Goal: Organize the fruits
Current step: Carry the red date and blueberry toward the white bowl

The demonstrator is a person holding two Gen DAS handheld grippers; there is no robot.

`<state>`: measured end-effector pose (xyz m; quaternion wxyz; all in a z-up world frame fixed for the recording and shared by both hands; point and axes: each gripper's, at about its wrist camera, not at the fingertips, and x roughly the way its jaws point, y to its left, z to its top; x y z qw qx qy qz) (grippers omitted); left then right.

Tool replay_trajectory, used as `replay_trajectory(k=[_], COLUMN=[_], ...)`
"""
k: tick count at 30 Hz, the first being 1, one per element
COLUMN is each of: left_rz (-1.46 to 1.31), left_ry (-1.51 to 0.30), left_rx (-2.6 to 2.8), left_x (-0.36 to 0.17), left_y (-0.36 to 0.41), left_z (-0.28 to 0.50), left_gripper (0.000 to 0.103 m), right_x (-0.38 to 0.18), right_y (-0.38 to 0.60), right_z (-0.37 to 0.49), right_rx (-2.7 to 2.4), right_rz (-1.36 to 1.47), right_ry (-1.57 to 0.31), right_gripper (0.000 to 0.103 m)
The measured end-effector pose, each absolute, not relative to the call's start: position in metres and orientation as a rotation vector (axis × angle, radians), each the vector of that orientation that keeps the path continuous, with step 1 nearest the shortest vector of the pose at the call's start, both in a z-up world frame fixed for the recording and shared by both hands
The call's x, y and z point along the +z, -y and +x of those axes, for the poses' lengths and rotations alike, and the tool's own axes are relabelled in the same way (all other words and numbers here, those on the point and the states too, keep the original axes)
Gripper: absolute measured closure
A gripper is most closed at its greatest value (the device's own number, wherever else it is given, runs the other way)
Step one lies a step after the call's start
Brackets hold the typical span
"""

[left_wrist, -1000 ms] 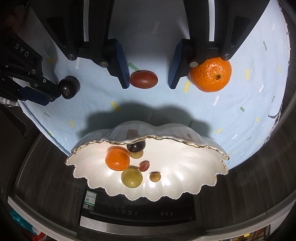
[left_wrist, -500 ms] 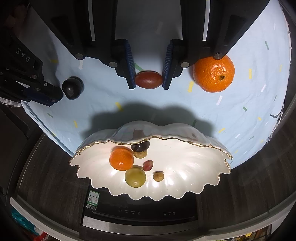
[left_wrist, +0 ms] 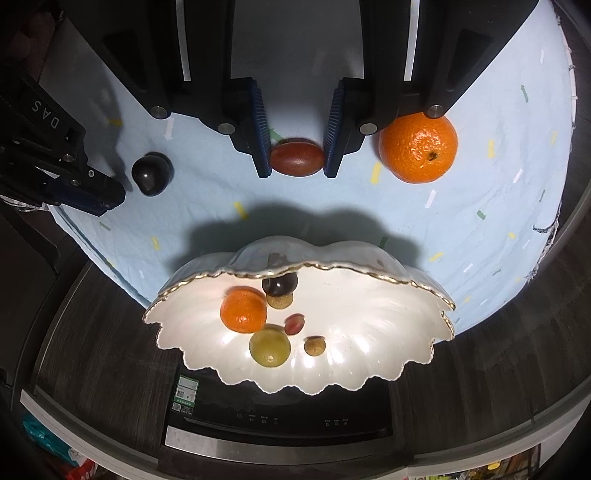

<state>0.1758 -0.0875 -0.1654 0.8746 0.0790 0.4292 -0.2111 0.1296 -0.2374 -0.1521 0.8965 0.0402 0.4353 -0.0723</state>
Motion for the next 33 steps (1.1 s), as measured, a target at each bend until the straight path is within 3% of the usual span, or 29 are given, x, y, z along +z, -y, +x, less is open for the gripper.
replay_trajectory(k=[33], left_rz=[0.152], left_ry=[-0.824], left_rx=[-0.406], left_x=[-0.108], left_y=[0.074], left_z=[0.165], left_gripper=[0.074], right_x=[-0.100], right_y=[0.227], right_z=[0.126], right_rx=[-0.124], right_rz=[0.073], right_ry=[-0.778], right_gripper=[0.080])
